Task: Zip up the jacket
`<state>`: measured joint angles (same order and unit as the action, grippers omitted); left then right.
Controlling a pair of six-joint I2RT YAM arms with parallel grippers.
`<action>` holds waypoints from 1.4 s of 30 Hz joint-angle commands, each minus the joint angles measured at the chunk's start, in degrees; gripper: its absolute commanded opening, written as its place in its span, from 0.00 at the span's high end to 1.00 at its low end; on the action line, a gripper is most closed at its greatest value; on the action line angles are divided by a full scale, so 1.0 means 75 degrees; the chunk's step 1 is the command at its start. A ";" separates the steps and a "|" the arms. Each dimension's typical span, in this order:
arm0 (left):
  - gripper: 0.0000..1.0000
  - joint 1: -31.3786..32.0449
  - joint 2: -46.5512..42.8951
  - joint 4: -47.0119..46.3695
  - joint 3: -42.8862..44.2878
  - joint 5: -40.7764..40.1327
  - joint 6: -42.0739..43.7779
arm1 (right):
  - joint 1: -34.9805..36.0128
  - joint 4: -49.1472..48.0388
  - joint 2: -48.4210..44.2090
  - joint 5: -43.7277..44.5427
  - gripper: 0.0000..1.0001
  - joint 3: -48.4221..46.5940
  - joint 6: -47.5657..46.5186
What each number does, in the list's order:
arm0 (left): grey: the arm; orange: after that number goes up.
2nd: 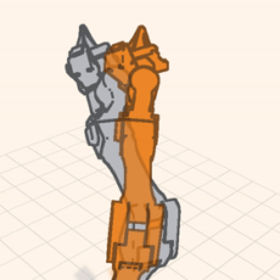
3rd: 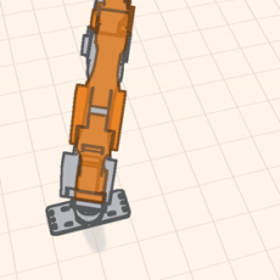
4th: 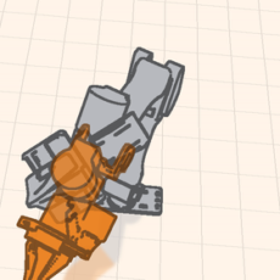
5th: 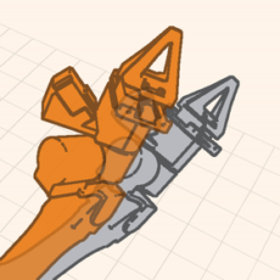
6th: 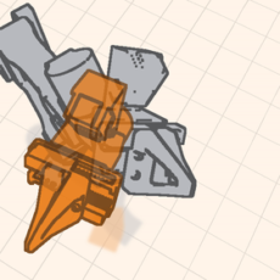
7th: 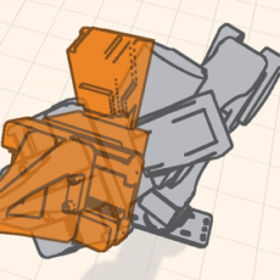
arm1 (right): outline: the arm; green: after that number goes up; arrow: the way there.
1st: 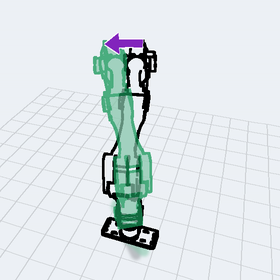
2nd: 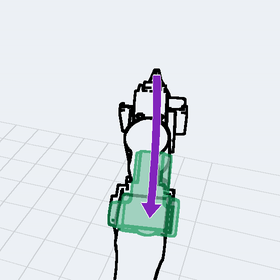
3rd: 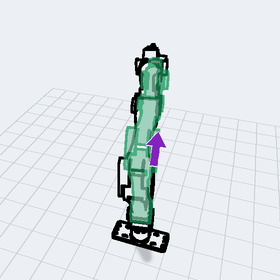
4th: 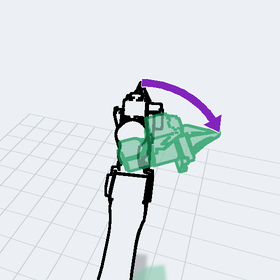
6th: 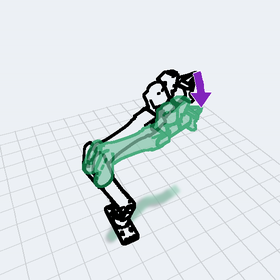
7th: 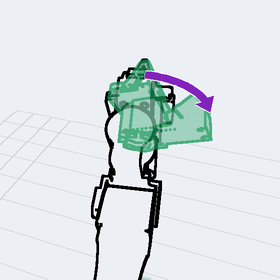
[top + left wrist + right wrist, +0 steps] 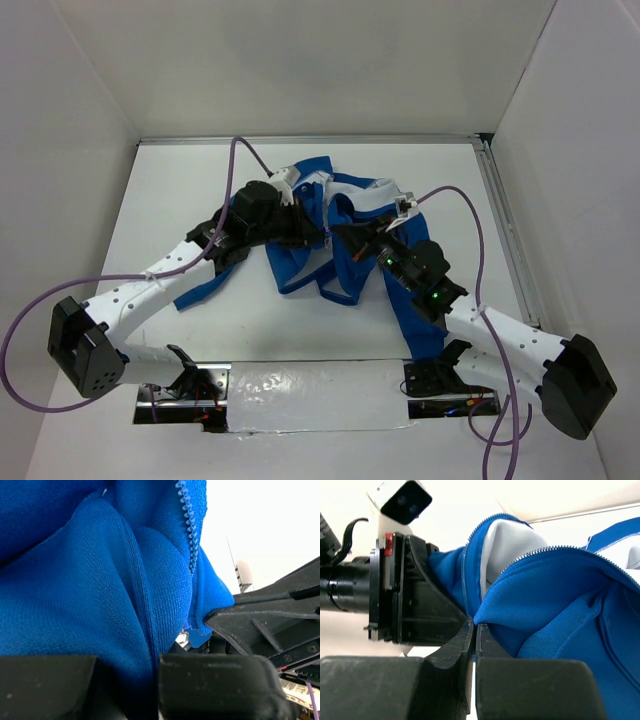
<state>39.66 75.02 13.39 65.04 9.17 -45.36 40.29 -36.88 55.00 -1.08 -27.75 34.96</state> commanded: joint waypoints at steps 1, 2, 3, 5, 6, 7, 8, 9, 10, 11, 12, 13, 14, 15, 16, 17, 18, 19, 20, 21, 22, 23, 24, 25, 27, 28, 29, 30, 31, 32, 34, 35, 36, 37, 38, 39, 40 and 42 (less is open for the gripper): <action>1.00 0.0302 0.0075 0.0335 -0.0081 0.0242 0.0178 | -0.0063 -0.1269 -0.0010 0.0390 1.00 -0.0226 0.0178; 1.00 0.0314 0.0075 0.0359 -0.0128 0.0289 0.0189 | -0.0087 -0.1281 -0.0010 0.0414 1.00 -0.0238 0.0213; 1.00 0.0360 0.0063 0.0371 -0.0233 0.0394 0.0201 | -0.0134 -0.1305 0.0014 0.0472 1.00 -0.0226 0.0306; 1.00 0.0477 -0.0007 0.0488 -0.0292 0.0360 0.0154 | -0.0181 -0.1305 0.0037 0.0740 1.00 -0.0168 0.0401; 1.00 0.0513 -0.0077 0.0535 -0.0350 0.0360 0.0131 | -0.0216 -0.1328 0.0049 0.0765 1.00 -0.0133 0.0459; 1.00 0.0548 -0.0251 0.0524 -0.0409 0.0383 0.0119 | -0.0274 -0.1363 0.0095 0.0742 1.00 -0.0098 0.0495; 1.00 0.0548 -0.0346 0.0466 -0.0491 0.0429 0.0119 | -0.0298 -0.1305 0.0119 0.0707 1.00 -0.0086 0.0530; 1.00 0.0548 -0.0451 0.0361 -0.0608 0.0430 0.0096 | -0.0310 -0.1108 0.0166 0.0614 1.00 -0.0097 0.0530; 1.00 0.0548 -0.0626 0.0336 -0.0644 0.0383 0.0095 | -0.0333 -0.0978 0.0166 0.0439 1.00 -0.0109 0.0495; 1.00 0.0548 -0.0663 0.0301 -0.0667 0.0337 0.0107 | -0.0345 -0.0826 0.0155 0.0298 1.00 -0.0109 0.0460; 1.00 0.0548 -0.0710 0.0301 -0.0633 0.0290 0.0130 | -0.0345 -0.0476 0.0143 -0.0075 1.00 -0.0097 0.0402; 1.00 0.0548 -0.0722 0.0336 -0.0621 0.0196 0.0154 | -0.0322 -0.0287 0.0108 -0.0136 1.00 -0.0109 0.0494; 1.00 0.0548 -0.0710 0.0348 -0.0597 0.0161 0.0142 | -0.0322 -0.0111 0.0073 -0.0241 1.00 -0.0074 0.0483; 1.00 0.0536 -0.0687 0.0336 -0.0609 0.0149 0.0154 | -0.0322 0.0378 0.0026 -0.0428 1.00 -0.0109 0.0460; 1.00 0.0501 -0.0617 0.0371 -0.0597 0.0207 0.0154 | -0.0275 0.0649 -0.0102 -0.0372 1.00 -0.0132 0.0495; 1.00 0.0455 -0.0558 0.0371 -0.0609 0.0323 0.0131 | -0.0217 0.0873 -0.0173 -0.0313 1.00 -0.0098 0.0472; 1.00 0.0338 -0.0511 0.0360 -0.0632 0.0464 0.0131 | -0.0123 0.1327 -0.0278 -0.0266 1.00 -0.0086 0.0402; 1.00 0.0291 -0.0430 0.0348 -0.0679 0.0616 0.0131 | -0.0053 0.1529 -0.0314 -0.0231 1.00 -0.0051 0.0366; 1.00 0.0244 -0.0383 0.0290 -0.0807 0.0838 0.0119 | 0.0006 0.1705 -0.0303 -0.0231 1.00 -0.0062 0.0250; 1.00 0.0209 -0.0278 0.0336 -0.0843 0.0852 0.0119 | 0.0088 0.2171 -0.0256 -0.0184 1.00 -0.0085 0.0237; 1.00 0.0208 -0.0230 0.0371 -0.0866 0.0863 0.0096 | 0.0135 0.2384 -0.0209 -0.0172 1.00 -0.0097 0.0272; 1.00 0.0208 -0.0172 0.0429 -0.0971 0.0956 0.0095 | 0.0170 0.2549 -0.0128 -0.0195 1.00 -0.0086 0.0284; 1.00 0.0208 -0.0113 0.0418 -0.1042 0.1027 0.0119 | 0.0263 0.2771 0.0024 -0.0207 1.00 -0.0062 0.0296; 1.00 0.0208 -0.0066 0.0441 -0.1158 0.1085 0.0119 | 0.0311 0.2831 0.0118 -0.0323 1.00 -0.0004 0.0296; 1.00 0.0220 0.0086 0.0570 -0.1253 0.1110 0.0072 | 0.0474 0.2972 0.0352 -0.0371 1.00 0.0090 0.0377; 1.00 0.0220 0.0156 0.0663 -0.1346 0.1086 0.0014 | 0.0498 0.2996 0.0423 -0.0395 1.00 0.0125 0.0401; 1.00 0.0243 0.0203 0.0815 -0.1382 0.1028 -0.0010 | 0.0545 0.3112 0.0517 -0.0372 1.00 0.0137 0.0471; 1.00 0.0243 0.0320 0.0898 -0.1440 0.0969 -0.0091 | 0.0615 0.3125 0.0541 -0.0348 1.00 0.0230 0.0506; 1.00 0.0243 0.0379 0.0968 -0.1511 0.0934 -0.0243 | 0.0627 0.3113 0.0588 -0.0371 1.00 0.0266 0.0530; 1.00 0.0267 0.0496 0.1004 -0.1546 0.0934 -0.0291 | 0.0662 0.3136 0.0681 -0.0406 1.00 0.0301 0.0565; 1.00 0.0302 0.0613 0.1016 -0.1582 0.0922 -0.0396 | 0.0732 0.3288 0.0822 -0.0523 1.00 0.0266 0.0589; 1.00 0.0302 0.0718 0.1097 -0.1570 0.0910 -0.0408 | 0.0779 0.3417 0.0997 -0.0535 0.97 0.0138 0.0507; 1.00 0.0302 0.0777 0.1133 -0.1512 0.0875 -0.0432 | 0.0850 0.3592 0.1091 -0.0524 0.95 0.0056 0.0402; 1.00 0.0302 0.0824 0.1179 -0.1476 0.0829 -0.0455 | 0.1036 0.3930 0.1173 -0.0443 0.92 -0.0038 0.0308; 1.00 0.0302 0.0895 0.1238 -0.1453 0.0805 -0.0467 | 0.1142 0.4119 0.1313 -0.0337 0.92 -0.0131 0.0203; 1.00 0.0302 0.0918 0.1320 -0.1418 0.0735 -0.0479 | 0.1271 0.4283 0.1373 -0.0220 0.90 -0.0295 0.0086; 1.00 0.0314 0.0930 0.1332 -0.1394 0.0735 -0.0490 | 0.1400 0.4413 0.1408 -0.0080 0.87 -0.0378 0.0027; 1.00 0.0314 0.0895 0.1332 -0.1394 0.0758 -0.0479 | 0.1728 0.4788 0.1444 0.0330 0.82 -0.0576 -0.0009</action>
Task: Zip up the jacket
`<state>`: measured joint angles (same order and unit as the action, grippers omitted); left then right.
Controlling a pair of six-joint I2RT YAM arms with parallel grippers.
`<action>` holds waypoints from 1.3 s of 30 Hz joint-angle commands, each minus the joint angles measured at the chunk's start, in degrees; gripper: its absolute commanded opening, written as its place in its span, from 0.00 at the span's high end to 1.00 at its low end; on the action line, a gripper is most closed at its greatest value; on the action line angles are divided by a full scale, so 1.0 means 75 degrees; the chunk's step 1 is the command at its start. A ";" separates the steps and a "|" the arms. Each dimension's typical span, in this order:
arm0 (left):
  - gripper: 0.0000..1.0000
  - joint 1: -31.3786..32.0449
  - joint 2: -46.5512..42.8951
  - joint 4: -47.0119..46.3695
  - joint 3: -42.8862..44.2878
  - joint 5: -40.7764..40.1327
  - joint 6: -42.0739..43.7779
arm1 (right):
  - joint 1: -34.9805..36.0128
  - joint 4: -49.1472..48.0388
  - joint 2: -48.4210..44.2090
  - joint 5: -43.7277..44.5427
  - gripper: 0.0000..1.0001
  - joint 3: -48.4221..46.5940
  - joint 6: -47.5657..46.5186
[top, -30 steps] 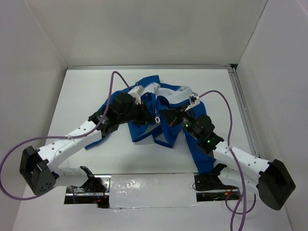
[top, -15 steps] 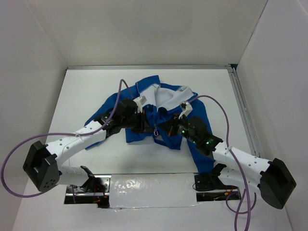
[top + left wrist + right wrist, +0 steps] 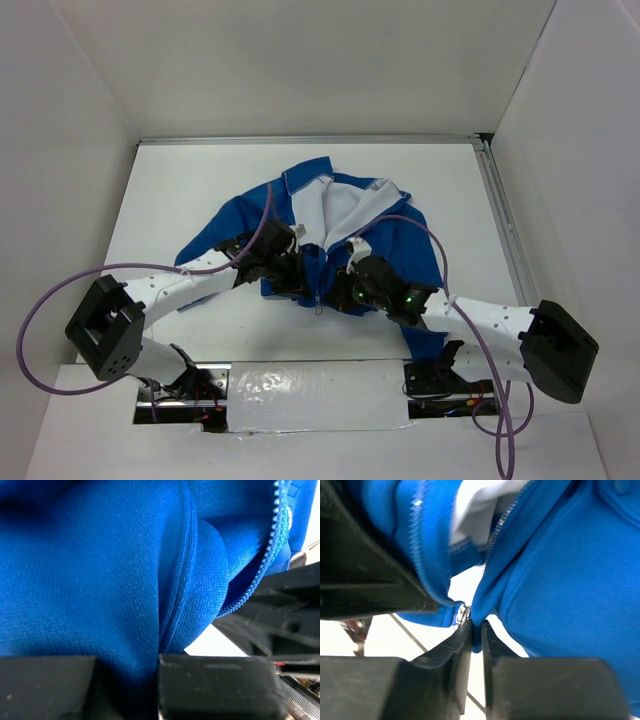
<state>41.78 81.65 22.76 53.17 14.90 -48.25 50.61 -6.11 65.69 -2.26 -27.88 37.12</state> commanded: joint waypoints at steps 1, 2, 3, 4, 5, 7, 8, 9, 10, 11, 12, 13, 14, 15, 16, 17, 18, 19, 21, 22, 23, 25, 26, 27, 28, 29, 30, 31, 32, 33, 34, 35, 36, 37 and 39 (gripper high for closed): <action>1.00 0.0031 -0.0011 0.0094 0.0165 0.0006 -0.0106 | 0.0504 0.0767 -0.0005 0.0594 0.79 -0.0618 -0.0344; 1.00 0.0031 -0.0034 0.0082 0.0177 0.0018 -0.0106 | 0.0576 0.0942 -0.0016 0.0780 0.74 -0.0723 -0.0344; 1.00 0.0019 -0.0046 0.0105 0.0153 0.0018 -0.0106 | 0.0634 0.1025 -0.0051 0.0863 0.74 -0.0771 -0.0333; 1.00 0.0031 -0.0035 0.0140 0.0153 0.0029 -0.0106 | 0.0681 0.1095 -0.0133 0.0945 0.75 -0.0794 -0.0321; 1.00 0.0031 -0.0035 0.0164 0.0153 0.0030 -0.0094 | 0.0751 0.1096 -0.0169 0.1074 0.73 -0.0795 -0.0275; 1.00 0.0031 -0.0035 0.0211 0.0130 0.0029 -0.0106 | 0.0752 0.1154 -0.0239 0.1063 0.65 -0.0830 -0.0134; 1.00 0.0031 -0.0046 0.0211 0.0107 0.0030 -0.0117 | 0.0752 0.1189 -0.0251 0.1075 0.58 -0.0865 -0.0099; 1.00 0.0031 -0.0058 0.0222 0.0095 0.0018 -0.0118 | 0.0752 0.1259 -0.0274 0.1087 0.55 -0.0865 -0.0087; 1.00 0.0031 -0.0070 0.0257 0.0106 -0.0017 -0.0129 | 0.0775 0.1341 -0.0298 0.1133 0.50 -0.0876 -0.0098; 1.00 0.0031 -0.0081 0.0258 0.0118 -0.0017 -0.0129 | 0.0833 0.1435 -0.0309 0.1215 0.49 -0.0888 -0.0133; 1.00 0.0031 -0.0128 0.0258 0.0141 -0.0029 -0.0118 | 0.0857 0.1702 -0.0321 0.1425 0.47 -0.0923 -0.0133; 1.00 0.0031 -0.0140 0.0269 0.0176 -0.0029 -0.0094 | 0.0974 0.1844 -0.0333 0.1577 0.45 -0.0958 -0.0133; 1.00 0.0031 -0.0163 0.0269 0.0200 -0.0017 -0.0094 | 0.1009 0.1950 -0.0345 0.1707 0.43 -0.0982 -0.0133; 1.00 0.0031 -0.0198 0.0258 0.0189 -0.0029 -0.0094 | 0.1045 0.2090 -0.0345 0.1893 0.42 -0.1017 -0.0157; 1.00 0.0031 -0.0210 0.0258 0.0200 -0.0006 -0.0094 | 0.1115 0.2370 -0.0356 0.1988 0.41 -0.1110 -0.0180; 1.00 0.0031 -0.0222 0.0258 0.0223 0.0018 -0.0083 | 0.1255 0.2466 -0.0380 0.2036 0.41 -0.1157 -0.0215; 1.00 0.0031 -0.0211 0.0258 0.0247 0.0041 -0.0082 | 0.1372 0.2757 -0.0391 0.2268 0.41 -0.1227 -0.0273; 1.00 0.0019 -0.0187 0.0281 0.0293 0.0030 -0.0106 | 0.1501 0.2911 -0.0392 0.2398 0.41 -0.1402 -0.0320; 1.00 0.0031 -0.0117 0.0363 0.0329 0.0018 -0.0129 | 0.2037 0.3343 -0.0322 0.2853 0.41 -0.1614 -0.0438; 1.00 0.0031 -0.0105 0.0398 0.0352 0.0018 -0.0152 | 0.2238 0.3473 -0.0252 0.3030 0.41 -0.1870 -0.0427; 1.00 0.0031 -0.0093 0.0410 0.0364 0.0029 -0.0176 | 0.2438 0.3591 -0.0065 0.3171 0.41 -0.2012 -0.0380; 1.00 0.0031 -0.0082 0.0422 0.0376 0.0053 -0.0246 | 0.2895 0.3966 0.0193 0.3557 0.42 -0.2397 -0.0228; 1.00 0.0031 -0.0093 0.0410 0.0376 0.0065 -0.0246 | 0.3001 0.4118 0.0508 0.3617 0.43 -0.2516 -0.0007; 1.00 0.0031 -0.0116 0.0399 0.0364 0.0065 -0.0270 | 0.3141 0.4131 0.0650 0.3676 0.46 -0.2656 0.0100; 1.00 0.0031 -0.0140 0.0387 0.0364 0.0088 -0.0293 | 0.3177 0.4096 0.0802 0.3572 0.47 -0.2693 0.0171; 1.00 0.0043 -0.0152 0.0387 0.0364 0.0088 -0.0305 | 0.3189 0.3945 0.1047 0.3490 0.48 -0.2705 0.0287; 1.00 0.0043 -0.0210 0.0387 0.0364 0.0077 -0.0317 | 0.3190 0.3851 0.1154 0.3443 0.48 -0.2705 0.0358; 1.00 0.0043 -0.0222 0.0387 0.0353 0.0076 -0.0340 | 0.3224 0.3745 0.1260 0.3442 0.49 -0.2705 0.0428; 1.00 0.0043 -0.0234 0.0398 0.0352 0.0088 -0.0329 | 0.3225 0.3651 0.1423 0.3535 0.49 -0.2716 0.0603; 1.00 0.0054 -0.0280 0.0398 0.0341 0.0077 -0.0328 | 0.3225 0.3616 0.1471 0.3640 0.49 -0.2763 0.0674; 1.00 0.0066 -0.0316 0.0387 0.0329 0.0076 -0.0340 | 0.3225 0.3627 0.1588 0.3862 0.49 -0.2798 0.0849; 1.00 0.0078 -0.0316 0.0398 0.0329 0.0065 -0.0340 | 0.3225 0.3615 0.1635 0.3934 0.49 -0.2822 0.0886; 1.00 0.0078 -0.0328 0.0398 0.0317 0.0076 -0.0352 | 0.3225 0.3592 0.1671 0.4016 0.49 -0.2868 0.0921; 1.00 0.0078 -0.0328 0.0375 0.0317 0.0088 -0.0352 | 0.3225 0.3592 0.1671 0.4016 0.49 -0.2869 0.0968; 1.00 0.0101 -0.0316 0.0363 0.0317 0.0112 -0.0352 | 0.3236 0.3452 0.1811 0.4402 0.49 -0.2845 0.1143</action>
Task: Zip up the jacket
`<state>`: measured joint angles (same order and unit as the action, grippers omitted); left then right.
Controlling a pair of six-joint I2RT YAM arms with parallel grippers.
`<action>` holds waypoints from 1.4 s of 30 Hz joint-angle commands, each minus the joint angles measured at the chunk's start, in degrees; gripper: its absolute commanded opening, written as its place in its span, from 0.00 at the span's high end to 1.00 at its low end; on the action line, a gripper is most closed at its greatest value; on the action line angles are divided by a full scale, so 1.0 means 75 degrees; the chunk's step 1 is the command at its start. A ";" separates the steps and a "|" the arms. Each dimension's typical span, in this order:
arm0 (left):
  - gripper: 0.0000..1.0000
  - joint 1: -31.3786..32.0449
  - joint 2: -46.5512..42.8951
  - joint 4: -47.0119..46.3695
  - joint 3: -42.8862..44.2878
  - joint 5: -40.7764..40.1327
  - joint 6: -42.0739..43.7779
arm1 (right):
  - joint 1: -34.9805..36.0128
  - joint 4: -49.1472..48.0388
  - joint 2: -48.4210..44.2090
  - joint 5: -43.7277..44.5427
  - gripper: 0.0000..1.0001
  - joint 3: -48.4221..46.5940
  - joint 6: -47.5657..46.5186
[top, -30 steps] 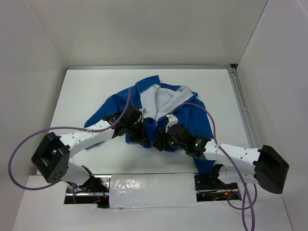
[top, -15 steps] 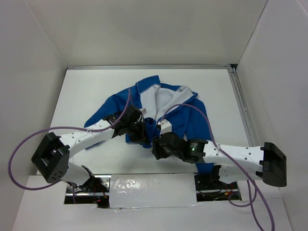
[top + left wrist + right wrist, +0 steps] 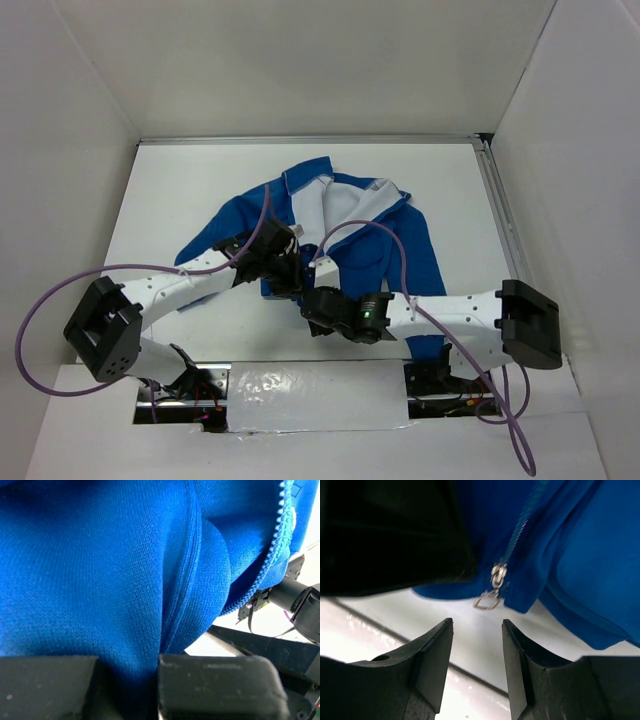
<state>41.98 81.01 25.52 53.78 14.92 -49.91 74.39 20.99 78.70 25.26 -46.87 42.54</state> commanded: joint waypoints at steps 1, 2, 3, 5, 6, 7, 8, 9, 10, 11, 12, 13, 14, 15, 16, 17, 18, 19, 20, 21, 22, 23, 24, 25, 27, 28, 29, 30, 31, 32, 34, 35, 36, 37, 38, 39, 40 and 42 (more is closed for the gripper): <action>1.00 0.0075 -0.0231 -0.0004 0.0247 0.0132 -0.0130 | 0.0054 -0.0232 0.0124 0.0804 0.49 -0.0313 0.0468; 1.00 0.0075 -0.0220 -0.0004 0.0259 0.0155 -0.0142 | 0.0066 -0.0256 0.0159 0.0897 0.49 -0.0348 0.0526; 1.00 0.0075 -0.0231 -0.0016 0.0259 0.0167 -0.0142 | 0.0066 -0.0291 0.0183 0.0910 0.50 -0.0348 0.0550; 1.00 0.0075 -0.0220 -0.0039 0.0259 0.0202 -0.0142 | 0.0066 -0.0326 0.0265 0.1107 0.52 -0.0360 0.0690; 1.00 0.0075 -0.0220 -0.0051 0.0271 0.0249 -0.0131 | 0.0066 -0.0361 0.0288 0.1144 0.53 -0.0360 0.0691; 1.00 0.0075 -0.0231 -0.0074 0.0271 0.0319 -0.0130 | 0.0054 -0.0327 0.0381 0.1249 0.55 -0.0395 0.0795; 1.00 0.0075 -0.0231 -0.0074 0.0271 0.0320 -0.0130 | 0.0054 -0.0326 0.0382 0.1273 0.55 -0.0395 0.0796; 1.00 0.0075 -0.0266 -0.0086 0.0259 0.0412 -0.0119 | 0.0066 -0.0315 0.0475 0.1308 0.55 -0.0418 0.0854; 1.00 0.0075 -0.0301 -0.0167 0.0248 0.0448 -0.0096 | 0.0054 -0.0245 0.0546 0.1390 0.56 -0.0500 0.0901; 1.00 0.0075 -0.0313 -0.0191 0.0213 0.0472 -0.0095 | 0.0066 -0.0210 0.0604 0.1576 0.57 -0.0535 0.0948; 1.00 0.0075 -0.0337 -0.0191 0.0201 0.0449 -0.0107 | 0.0066 -0.0058 0.0732 0.1671 0.59 -0.0582 0.1088; 1.00 0.0075 -0.0325 -0.0157 0.0212 0.0449 -0.0119 | 0.0054 0.0013 0.0769 0.1741 0.62 -0.0675 0.1170; 1.00 0.0075 -0.0337 -0.0145 0.0212 0.0425 -0.0119 | 0.0054 0.0083 0.0827 0.1870 0.64 -0.0711 0.1299; 1.00 0.0075 -0.0360 -0.0133 0.0212 0.0437 -0.0119 | 0.0066 0.0095 0.0816 0.1882 0.69 -0.0711 0.1277; 1.00 0.0063 -0.0349 -0.0144 0.0177 0.0414 -0.0107 | 0.0054 0.0072 0.0816 0.1883 0.71 -0.0700 0.1265; 1.00 0.0075 -0.0360 -0.0145 0.0177 0.0425 -0.0107 | 0.0054 0.0037 0.0758 0.1871 0.74 -0.0665 0.1207; 1.00 0.0075 -0.0360 -0.0145 0.0177 0.0402 -0.0107 | 0.0066 -0.0056 0.0734 0.1848 0.81 -0.0641 0.1160; 1.00 0.0075 -0.0360 -0.0133 0.0177 0.0402 -0.0095 | 0.0077 -0.0080 0.0699 0.1824 0.83 -0.0606 0.1136; 1.00 0.0075 -0.0383 -0.0133 0.0177 0.0390 -0.0095 | 0.0077 -0.0080 0.0641 0.1836 0.85 -0.0583 0.1113; 1.00 0.0075 -0.0372 -0.0156 0.0166 0.0355 -0.0084 | 0.0066 -0.0092 0.0617 0.1801 0.89 -0.0548 0.1078; 1.00 0.0075 -0.0360 -0.0145 0.0165 0.0343 -0.0095 | 0.0077 -0.0092 0.0570 0.1801 0.93 -0.0547 0.1066; 1.00 0.0075 -0.0337 -0.0133 0.0165 0.0331 -0.0072 | 0.0077 -0.0069 0.0523 0.1777 0.99 -0.0524 0.1042; 1.00 0.0075 -0.0325 -0.0110 0.0165 0.0308 -0.0072 | 0.0089 -0.0103 0.0500 0.1661 1.00 -0.0501 0.0926; 1.00 0.0075 -0.0302 -0.0086 0.0189 0.0296 -0.0037 | 0.0089 -0.0104 0.0453 0.1625 1.00 -0.0489 0.0879; 1.00 0.0075 -0.0267 -0.0086 0.0177 0.0261 0.0010 | 0.0089 -0.0104 0.0324 0.1509 1.00 -0.0430 0.0738; 1.00 0.0075 -0.0243 -0.0086 0.0177 0.0238 0.0022 | 0.0078 -0.0092 0.0242 0.1508 1.00 -0.0407 0.0668; 1.00 0.0075 -0.0232 -0.0074 0.0166 0.0214 0.0033 | 0.0077 -0.0115 0.0195 0.1450 1.00 -0.0395 0.0551; 1.00 0.0075 -0.0231 -0.0063 0.0154 0.0191 0.0034 | 0.0077 -0.0092 0.0160 0.1403 1.00 -0.0383 0.0469; 1.00 0.0075 -0.0231 -0.0051 0.0154 0.0156 0.0034 | 0.0089 -0.0023 0.0055 0.1391 1.00 -0.0383 0.0456; 1.00 0.0075 -0.0220 -0.0039 0.0165 0.0167 0.0045 | 0.0089 -0.0033 -0.0004 0.1367 1.00 -0.0337 0.0421; 1.00 0.0075 -0.0208 -0.0062 0.0142 0.0179 0.0069 | 0.0089 -0.0068 -0.0202 0.1297 1.00 -0.0243 0.0375; 1.00 0.0075 -0.0220 -0.0097 0.0130 0.0225 0.0092 | 0.0089 -0.0138 -0.0250 0.1297 1.00 -0.0173 0.0328; 1.00 0.0075 -0.0220 -0.0109 0.0107 0.0226 0.0127 | 0.0078 -0.0116 -0.0297 0.1355 1.00 -0.0149 0.0385; 1.00 0.0075 -0.0220 -0.0133 0.0107 0.0249 0.0151 | 0.0066 -0.0116 -0.0367 0.1448 1.00 -0.0149 0.0328; 1.00 0.0075 -0.0220 -0.0133 0.0095 0.0249 0.0162 | 0.0042 -0.0011 -0.0379 0.1507 1.00 -0.0172 0.0327; 1.00 0.0075 -0.0220 -0.0133 0.0118 0.0249 0.0163 | -0.0004 0.0048 -0.0380 0.1531 1.00 -0.0230 0.0258; 1.00 0.0075 -0.0196 -0.0110 0.0142 0.0261 0.0197 | -0.0016 0.0072 -0.0368 0.1531 1.00 -0.0254 0.0234; 1.00 0.0075 -0.0149 -0.0075 0.0200 0.0296 0.0256 | -0.0040 0.0107 -0.0321 0.1554 1.00 -0.0278 0.0106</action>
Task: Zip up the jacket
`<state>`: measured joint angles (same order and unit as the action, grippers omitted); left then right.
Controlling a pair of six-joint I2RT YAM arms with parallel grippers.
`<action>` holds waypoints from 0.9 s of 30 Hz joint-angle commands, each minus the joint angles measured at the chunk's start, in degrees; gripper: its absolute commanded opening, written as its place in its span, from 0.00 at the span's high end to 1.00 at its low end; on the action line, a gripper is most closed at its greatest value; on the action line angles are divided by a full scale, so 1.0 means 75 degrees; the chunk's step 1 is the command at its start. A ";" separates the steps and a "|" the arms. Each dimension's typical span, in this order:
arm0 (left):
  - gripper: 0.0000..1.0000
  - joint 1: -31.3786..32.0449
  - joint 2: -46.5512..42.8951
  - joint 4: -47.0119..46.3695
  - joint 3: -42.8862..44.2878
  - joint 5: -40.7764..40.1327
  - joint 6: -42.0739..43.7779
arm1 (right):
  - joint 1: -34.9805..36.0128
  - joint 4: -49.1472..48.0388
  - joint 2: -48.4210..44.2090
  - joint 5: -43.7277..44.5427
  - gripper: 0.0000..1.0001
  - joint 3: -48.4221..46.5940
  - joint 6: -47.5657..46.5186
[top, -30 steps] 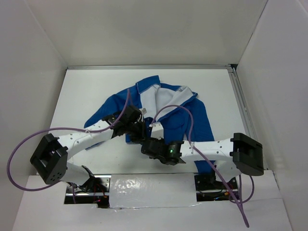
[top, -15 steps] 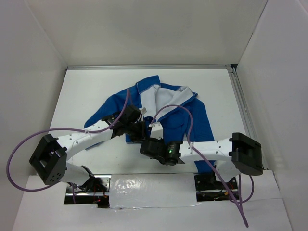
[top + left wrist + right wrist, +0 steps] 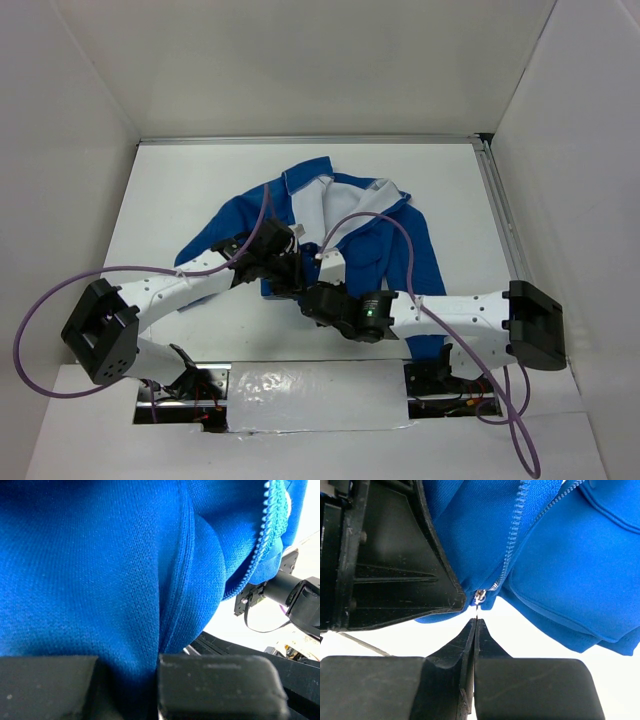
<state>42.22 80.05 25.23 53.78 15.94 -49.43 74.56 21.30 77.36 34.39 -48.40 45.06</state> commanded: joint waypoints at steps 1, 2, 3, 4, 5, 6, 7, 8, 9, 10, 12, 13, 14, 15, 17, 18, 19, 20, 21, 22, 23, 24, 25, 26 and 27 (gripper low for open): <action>1.00 0.0055 0.0002 -0.0036 0.0212 0.0159 0.0204 | -0.0109 0.0090 -0.0108 0.0336 1.00 -0.0085 -0.0288; 1.00 0.0055 0.0014 -0.0036 0.0212 0.0182 0.0239 | -0.0133 0.0078 -0.0085 0.0336 1.00 -0.0120 -0.0359; 1.00 0.0055 0.0014 -0.0025 0.0212 0.0183 0.0251 | -0.0203 0.0055 -0.0038 0.0336 1.00 -0.0121 -0.0533; 1.00 0.0055 0.0037 -0.0013 0.0212 0.0183 0.0274 | -0.0355 0.0008 -0.0014 0.0371 1.00 -0.0132 -0.0628; 1.00 0.0055 0.0037 -0.0001 0.0212 0.0171 0.0321 | -0.0449 -0.0027 0.0055 0.0383 1.00 -0.0121 -0.0814; 1.00 0.0055 0.0061 -0.0001 0.0201 0.0148 0.0321 | -0.0566 -0.0062 0.0079 0.0383 1.00 -0.0109 -0.0898; 1.00 0.0055 0.0107 0.0010 0.0201 0.0124 0.0333 | -0.0764 -0.0225 0.0103 0.0314 1.00 -0.0086 -0.1014; 1.00 0.0055 0.0154 0.0045 0.0235 0.0112 0.0333 | -0.0801 -0.0285 0.0138 0.0127 1.00 -0.0074 -0.1166; 1.00 0.0055 0.0201 0.0069 0.0259 0.0078 0.0333 | -0.0848 -0.0332 0.0173 0.0009 1.00 -0.0074 -0.1307; 1.00 0.0055 0.0341 0.0127 0.0294 0.0066 0.0321 | -0.0813 -0.0495 0.0185 -0.0154 1.00 -0.0027 -0.1448; 1.00 0.0055 0.0470 0.0174 0.0388 0.0089 0.0321 | -0.0778 -0.0694 0.0162 -0.0529 1.00 0.0066 -0.1729; 1.00 0.0055 0.0483 0.0163 0.0411 0.0089 0.0321 | -0.0778 -0.0800 0.0104 -0.0740 0.96 0.0253 -0.1870; 1.00 0.0055 0.0483 0.0140 0.0411 0.0089 0.0321 | -0.0755 -0.0928 -0.0001 -0.0997 0.91 0.0370 -0.1975; 1.00 0.0055 0.0483 0.0105 0.0411 0.0112 0.0321 | -0.0743 -0.1069 -0.0061 -0.1150 0.84 0.0499 -0.2034; 1.00 0.0055 0.0424 0.0092 0.0411 0.0112 0.0321 | -0.0754 -0.1432 -0.0259 -0.1617 0.74 0.0828 -0.2163; 1.00 0.0055 0.0366 0.0093 0.0411 0.0089 0.0321 | -0.0754 -0.1701 -0.0318 -0.1772 0.69 0.1026 -0.2222; 1.00 0.0055 0.0308 0.0093 0.0411 0.0066 0.0356 | -0.0766 -0.1982 -0.0412 -0.2075 0.62 0.1237 -0.2420; 1.00 0.0055 0.0307 0.0093 0.0411 0.0065 0.0356 | -0.0766 -0.1984 -0.0459 -0.2078 0.60 0.1239 -0.2457; 1.00 0.0055 0.0272 0.0104 0.0411 0.0031 0.0356 | -0.0801 -0.2170 -0.0471 -0.2333 0.59 0.1355 -0.2527; 1.00 0.0055 0.0260 0.0104 0.0446 0.0042 0.0368 | -0.0813 -0.2265 -0.0506 -0.2428 0.58 0.1414 -0.2562; 1.00 0.0055 0.0260 0.0139 0.0470 0.0042 0.0380 | -0.0813 -0.2370 -0.0564 -0.2441 0.57 0.1473 -0.2632; 1.00 0.0055 0.0249 0.0128 0.0458 0.0065 0.0414 | -0.0813 -0.2603 -0.0565 -0.2569 0.57 0.1578 -0.2726; 1.00 0.0055 0.0237 0.0104 0.0447 0.0158 0.0438 | -0.0825 -0.2745 -0.0577 -0.2535 0.56 0.1613 -0.2784; 1.00 0.0055 0.0237 0.0058 0.0447 0.0206 0.0427 | -0.0848 -0.2793 -0.0565 -0.2477 0.54 0.1625 -0.2797; 1.00 0.0055 0.0237 0.0034 0.0447 0.0252 0.0461 | -0.0860 -0.3060 -0.0519 -0.2418 0.54 0.1637 -0.2855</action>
<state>42.33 83.55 25.85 54.78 16.16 -47.72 68.55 6.61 75.20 17.34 -36.40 26.39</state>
